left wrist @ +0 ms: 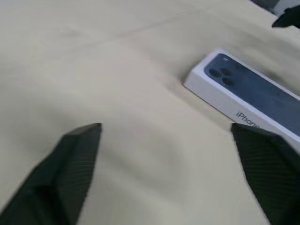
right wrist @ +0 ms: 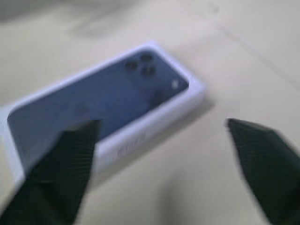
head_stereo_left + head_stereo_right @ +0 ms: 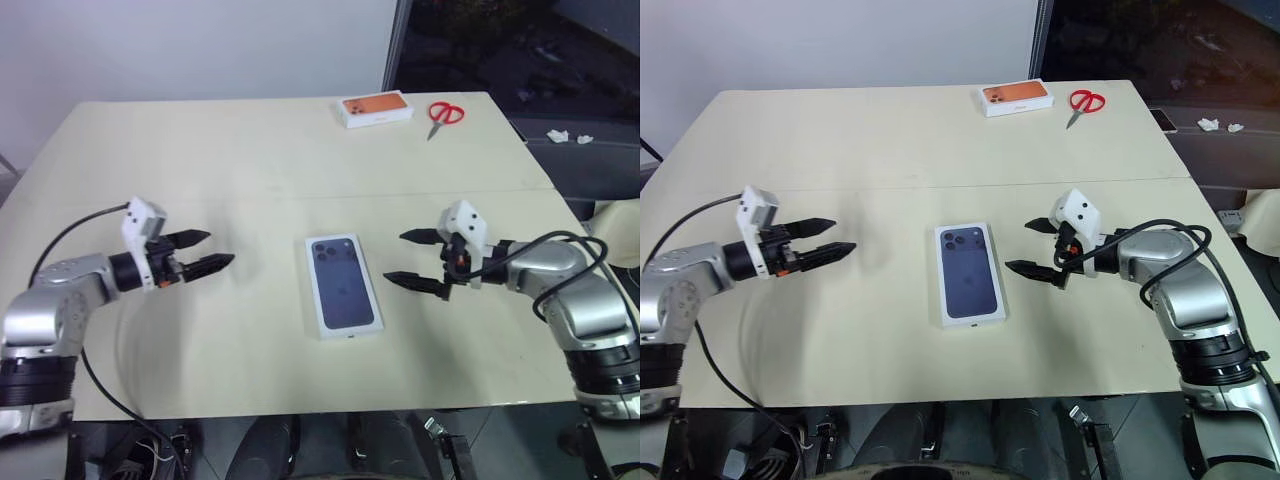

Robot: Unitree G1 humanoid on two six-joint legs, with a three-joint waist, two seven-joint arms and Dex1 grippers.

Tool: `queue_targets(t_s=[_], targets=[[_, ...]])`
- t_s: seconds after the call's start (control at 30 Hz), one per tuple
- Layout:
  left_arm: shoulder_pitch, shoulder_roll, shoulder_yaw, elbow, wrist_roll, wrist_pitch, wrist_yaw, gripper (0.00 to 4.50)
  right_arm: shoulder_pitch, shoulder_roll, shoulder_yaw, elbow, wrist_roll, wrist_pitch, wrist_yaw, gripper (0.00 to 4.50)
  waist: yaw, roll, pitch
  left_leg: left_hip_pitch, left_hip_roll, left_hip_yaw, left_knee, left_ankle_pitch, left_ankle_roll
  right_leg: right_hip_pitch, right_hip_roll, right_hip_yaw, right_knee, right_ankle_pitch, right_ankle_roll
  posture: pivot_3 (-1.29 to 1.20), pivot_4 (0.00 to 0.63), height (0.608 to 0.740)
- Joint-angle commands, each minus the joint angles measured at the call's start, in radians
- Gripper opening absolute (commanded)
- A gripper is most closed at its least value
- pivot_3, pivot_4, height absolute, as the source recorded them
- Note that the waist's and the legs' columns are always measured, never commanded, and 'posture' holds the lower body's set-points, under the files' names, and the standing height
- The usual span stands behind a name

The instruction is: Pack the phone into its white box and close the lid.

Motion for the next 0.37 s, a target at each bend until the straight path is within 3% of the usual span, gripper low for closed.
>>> queue_targets(t_s=[0.03,0.37], targets=[[0.053,0.039,0.063,0.013,0.012,-0.101,-0.056,4.45,0.022,-0.051,-0.095,-0.036,0.072,-0.017,0.061,4.49,-0.003,0.0,0.0,0.0,0.0,0.0,0.0,0.0,0.0,0.0,0.0,0.0,0.0,0.0,0.0,0.0,0.15,0.74],[0.202,0.106,0.113,0.039,0.066,-0.308,-0.149,4.45,0.168,-0.133,-0.203,0.033,0.088,-0.199,0.198,4.49,0.0,0.0,0.0,0.0,0.001,0.0,0.0,0.0,0.0,0.0,0.0,0.0,0.0,0.0,0.0,0.0,0.15,0.74]])
